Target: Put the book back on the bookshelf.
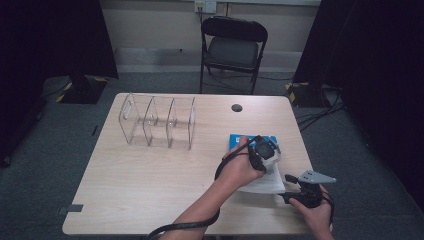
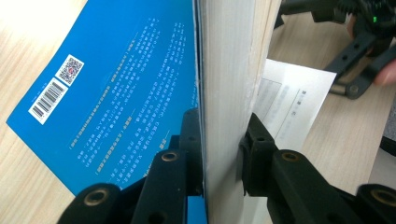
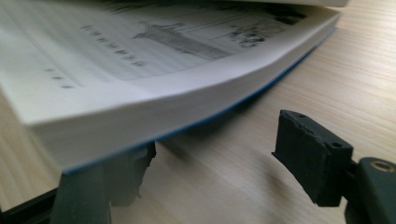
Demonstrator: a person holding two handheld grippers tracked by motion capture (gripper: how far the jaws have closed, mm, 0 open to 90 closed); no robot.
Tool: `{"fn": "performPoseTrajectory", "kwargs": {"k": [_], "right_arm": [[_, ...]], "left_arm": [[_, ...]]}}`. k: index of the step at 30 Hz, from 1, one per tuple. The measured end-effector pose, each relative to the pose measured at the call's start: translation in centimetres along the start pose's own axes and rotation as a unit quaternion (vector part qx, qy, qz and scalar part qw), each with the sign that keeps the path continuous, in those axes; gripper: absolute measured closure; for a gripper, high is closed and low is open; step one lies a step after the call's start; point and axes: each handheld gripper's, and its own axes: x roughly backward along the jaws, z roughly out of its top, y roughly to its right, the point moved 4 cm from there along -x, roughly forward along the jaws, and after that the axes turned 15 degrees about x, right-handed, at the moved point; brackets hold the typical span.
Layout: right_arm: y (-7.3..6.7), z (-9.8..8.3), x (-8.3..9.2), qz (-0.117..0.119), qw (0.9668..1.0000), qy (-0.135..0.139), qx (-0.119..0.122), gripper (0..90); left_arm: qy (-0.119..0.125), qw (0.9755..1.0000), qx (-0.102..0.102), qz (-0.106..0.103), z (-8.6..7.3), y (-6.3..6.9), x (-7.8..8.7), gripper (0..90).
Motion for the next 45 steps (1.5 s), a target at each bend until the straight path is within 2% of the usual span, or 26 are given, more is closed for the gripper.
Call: {"fn": "performPoseTrajectory", "kwargs": {"k": [4,7,8,13,18,21,25,34,39,42,45], "right_arm": [[-0.1,0.3,-0.5,0.009,0.9998,-0.002,0.020,27.5],[-0.1,0.7,-0.9,0.008,0.9998,0.014,0.011,26.8],[-0.1,0.8,-1.1,0.009,0.9998,0.012,0.012,25.6],[-0.1,1.2,-1.6,0.005,0.9998,0.011,0.019,22.5],[-0.3,1.7,-2.0,0.003,0.9994,0.031,0.018,20.5],[-0.3,1.8,-2.0,-0.002,0.9986,0.039,0.036,20.2],[-0.3,2.0,-1.8,-0.007,0.9978,0.053,0.039,20.3],[-0.4,1.9,-1.9,-0.011,0.9964,0.049,0.069,20.3],[-0.5,1.9,-2.0,-0.020,0.9955,0.044,0.082,20.3],[-0.6,2.0,-1.9,-0.025,0.9949,0.046,0.086,20.5],[-0.6,2.0,-1.9,-0.027,0.9948,0.052,0.084,20.5]], "left_arm": [[-0.010,0.9998,-0.015,0.007,-0.4,0.3,-0.4,74.3],[-0.009,0.9998,-0.015,0.006,-0.7,0.4,-0.7,74.2],[-0.007,0.9997,-0.021,0.006,-0.7,0.4,-0.7,74.2],[-0.003,0.9996,-0.025,0.010,-1.0,0.4,-0.5,74.3],[-0.001,0.9997,-0.023,0.005,-1.3,0.9,-0.1,74.2],[-0.004,0.9997,-0.026,0.002,-1.4,0.9,-0.1,74.0],[-0.009,0.9994,-0.034,0.000,-1.7,1.3,-0.6,73.0],[-0.008,0.9990,-0.043,-0.007,-2.5,1.6,-1.3,70.7],[-0.011,0.9990,-0.041,-0.015,-2.7,1.6,-1.6,68.8],[-0.011,0.9986,-0.051,-0.012,-2.6,1.6,-1.5,68.2],[-0.008,0.9987,-0.048,-0.013,-2.6,1.7,-1.4,67.5]]}}
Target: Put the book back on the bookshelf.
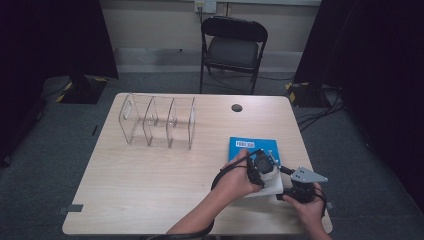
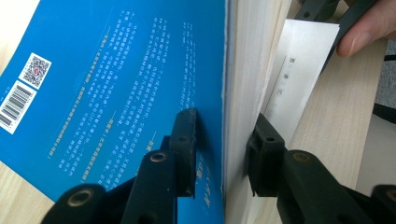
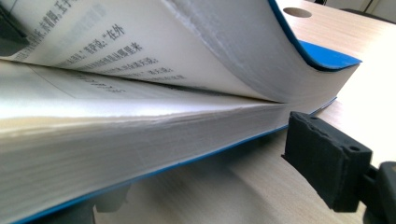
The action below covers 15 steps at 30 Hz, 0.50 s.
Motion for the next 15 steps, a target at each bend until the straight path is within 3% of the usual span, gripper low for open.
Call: {"fn": "performPoseTrajectory", "kwargs": {"k": [6,9,11,15], "right_arm": [[0.1,0.2,0.1,-0.004,0.9998,0.011,0.015,20.3],[0.1,0.4,0.2,-0.011,0.9995,0.015,0.026,20.3],[0.2,0.6,0.2,-0.013,0.9992,0.017,0.033,20.3],[0.2,0.9,0.4,-0.022,0.9985,0.021,0.045,20.0]], "left_arm": [[0.006,1.0000,0.002,0.007,0.1,0.1,0.3,69.8],[0.006,0.9998,-0.010,0.016,0.4,0.0,0.7,71.1],[0.012,0.9998,-0.005,0.014,0.4,0.0,0.9,71.1],[0.013,0.9995,-0.023,0.016,0.7,0.0,1.2,70.2]]}}
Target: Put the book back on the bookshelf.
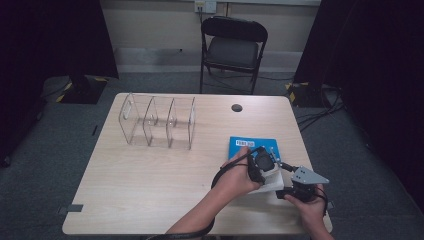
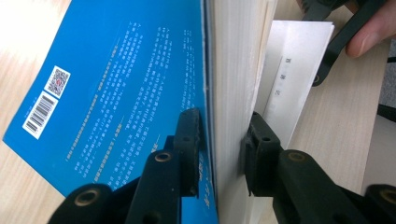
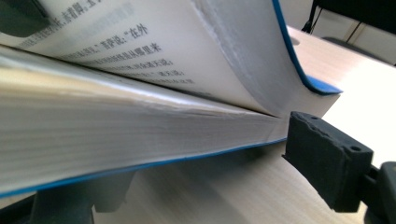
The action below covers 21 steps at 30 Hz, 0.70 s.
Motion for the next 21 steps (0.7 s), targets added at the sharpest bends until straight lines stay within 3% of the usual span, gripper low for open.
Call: {"fn": "performPoseTrajectory", "kwargs": {"k": [10,17,21], "right_arm": [[0.05,0.26,0.19,-0.001,1.0000,0.004,0.003,20.0],[0.13,0.20,0.23,-0.001,1.0000,0.007,-0.004,20.0],[0.08,0.22,0.22,0.001,1.0000,0.008,-0.002,20.0]], "left_arm": [[0.008,0.9998,-0.020,-0.003,0.16,0.20,0.18,68.3],[0.013,0.9996,-0.022,-0.008,0.40,0.40,0.31,67.4],[-0.003,0.9998,-0.022,0.004,0.50,0.56,0.47,70.1]]}}
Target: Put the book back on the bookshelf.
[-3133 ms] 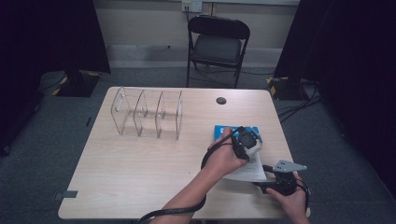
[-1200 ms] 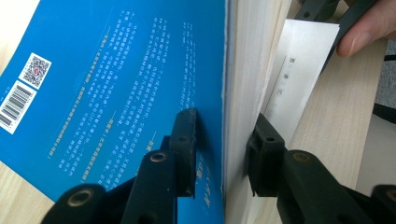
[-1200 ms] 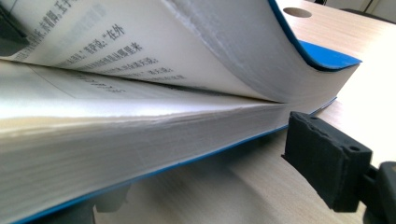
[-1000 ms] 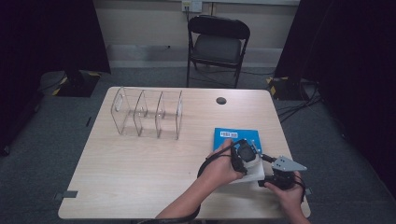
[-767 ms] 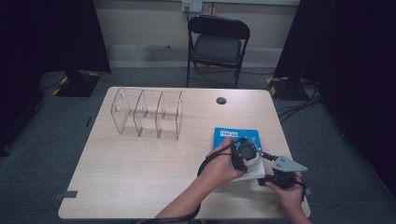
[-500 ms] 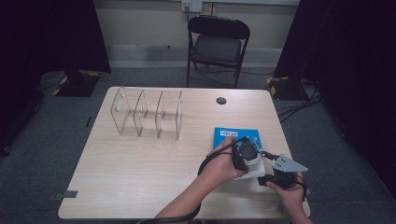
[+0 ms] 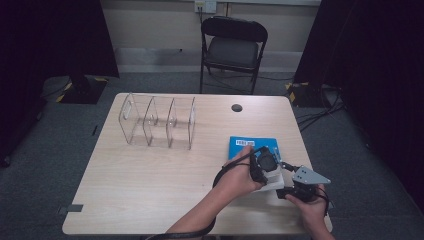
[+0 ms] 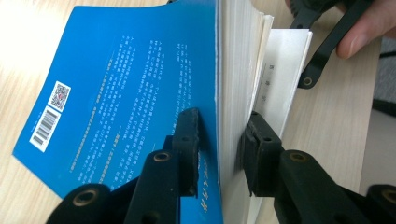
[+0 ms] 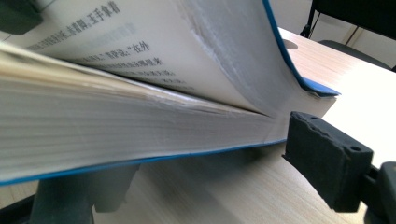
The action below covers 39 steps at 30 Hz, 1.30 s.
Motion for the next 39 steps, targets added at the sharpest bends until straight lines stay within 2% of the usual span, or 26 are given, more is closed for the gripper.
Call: {"fn": "performPoseTrajectory", "kwargs": {"k": [5,9,11,17,26,33,35,39], "right_arm": [[0.0,0.4,0.1,0.003,0.9999,0.010,-0.005,20.0],[0.1,1.3,0.1,0.001,0.9998,0.018,0.004,18.2],[0.3,1.6,0.1,0.000,0.9997,0.022,0.005,16.3],[0.7,2.3,0.0,0.008,0.9997,0.016,0.019,12.9],[1.4,2.7,-0.2,0.029,0.9990,0.019,0.029,11.6],[1.8,3.3,-0.2,0.038,0.9981,0.023,0.043,11.1],[1.8,3.6,-0.3,0.042,0.9974,0.023,0.054,10.6],[2.1,4.2,-0.5,0.051,0.9960,0.014,0.072,9.9]], "left_arm": [[-0.001,0.9999,0.011,0.007,0.3,-0.2,0.9,72.6],[-0.008,0.9998,-0.004,0.019,0.7,-0.6,1.9,74.0],[-0.008,0.9998,0.003,0.016,0.8,-0.7,2.2,74.3],[-0.017,0.9997,-0.006,0.016,1.0,-0.8,2.6,74.3],[-0.022,0.9996,-0.007,0.015,1.5,-1.1,2.9,74.3],[-0.023,0.9996,-0.007,0.013,1.7,-1.3,3.5,74.6],[-0.028,0.9995,-0.012,0.009,1.8,-1.4,3.7,74.6],[-0.021,0.9997,-0.009,0.010,1.8,-1.4,3.8,74.6]]}}
